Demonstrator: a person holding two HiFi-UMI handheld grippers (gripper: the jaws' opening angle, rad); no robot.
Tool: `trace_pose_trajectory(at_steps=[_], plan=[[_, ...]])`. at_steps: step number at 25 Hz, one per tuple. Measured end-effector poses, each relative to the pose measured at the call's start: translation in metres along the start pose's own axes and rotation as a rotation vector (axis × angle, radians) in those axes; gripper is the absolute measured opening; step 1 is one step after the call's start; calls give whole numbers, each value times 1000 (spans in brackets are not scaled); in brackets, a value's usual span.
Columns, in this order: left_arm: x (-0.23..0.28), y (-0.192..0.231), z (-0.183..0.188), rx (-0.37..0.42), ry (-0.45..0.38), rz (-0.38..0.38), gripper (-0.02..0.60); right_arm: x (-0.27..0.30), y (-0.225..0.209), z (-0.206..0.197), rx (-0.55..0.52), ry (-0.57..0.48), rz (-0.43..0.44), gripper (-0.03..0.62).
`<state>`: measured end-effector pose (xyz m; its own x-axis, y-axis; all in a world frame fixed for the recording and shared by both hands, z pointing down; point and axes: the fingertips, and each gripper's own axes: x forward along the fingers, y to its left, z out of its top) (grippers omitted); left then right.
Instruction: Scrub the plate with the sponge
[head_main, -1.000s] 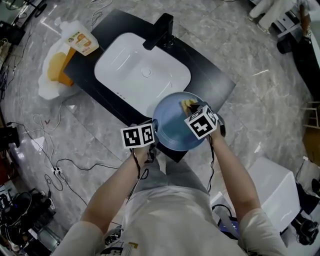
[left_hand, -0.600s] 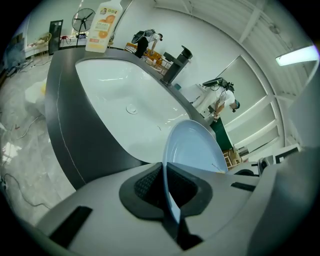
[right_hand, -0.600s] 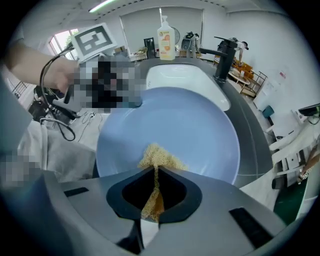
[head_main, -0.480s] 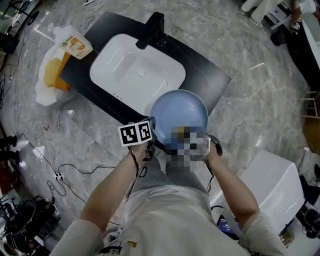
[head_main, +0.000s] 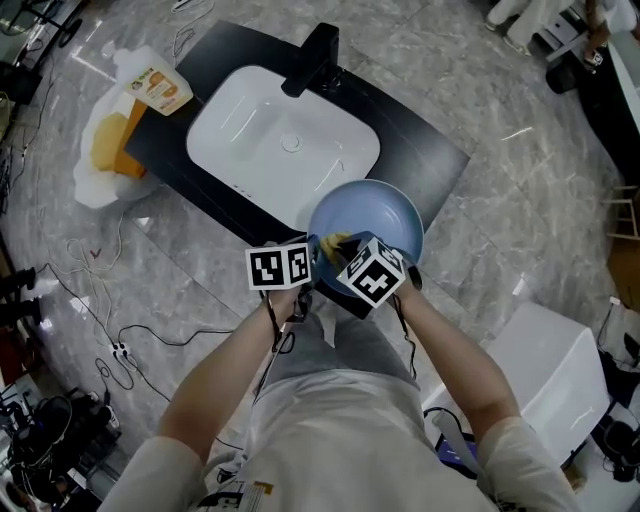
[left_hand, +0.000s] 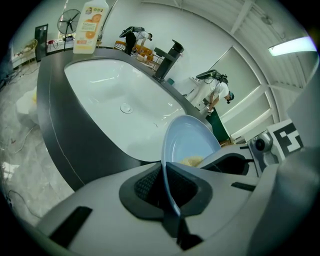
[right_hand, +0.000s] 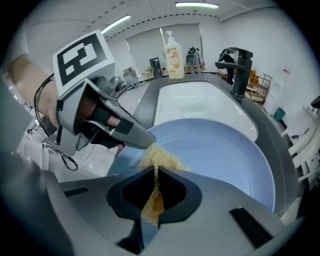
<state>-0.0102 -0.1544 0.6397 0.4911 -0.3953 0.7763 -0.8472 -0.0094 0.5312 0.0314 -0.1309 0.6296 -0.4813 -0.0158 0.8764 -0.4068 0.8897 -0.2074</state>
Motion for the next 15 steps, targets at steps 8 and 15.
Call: trace_pose_trajectory(at_steps=[8,15], plan=[[1,2,1,-25,-5,-28,28,-4,-72,22,96,-47,-158,46],[2,4,5,-42,-9,-24,28,-35,-119,-18,113,58,-306,44]])
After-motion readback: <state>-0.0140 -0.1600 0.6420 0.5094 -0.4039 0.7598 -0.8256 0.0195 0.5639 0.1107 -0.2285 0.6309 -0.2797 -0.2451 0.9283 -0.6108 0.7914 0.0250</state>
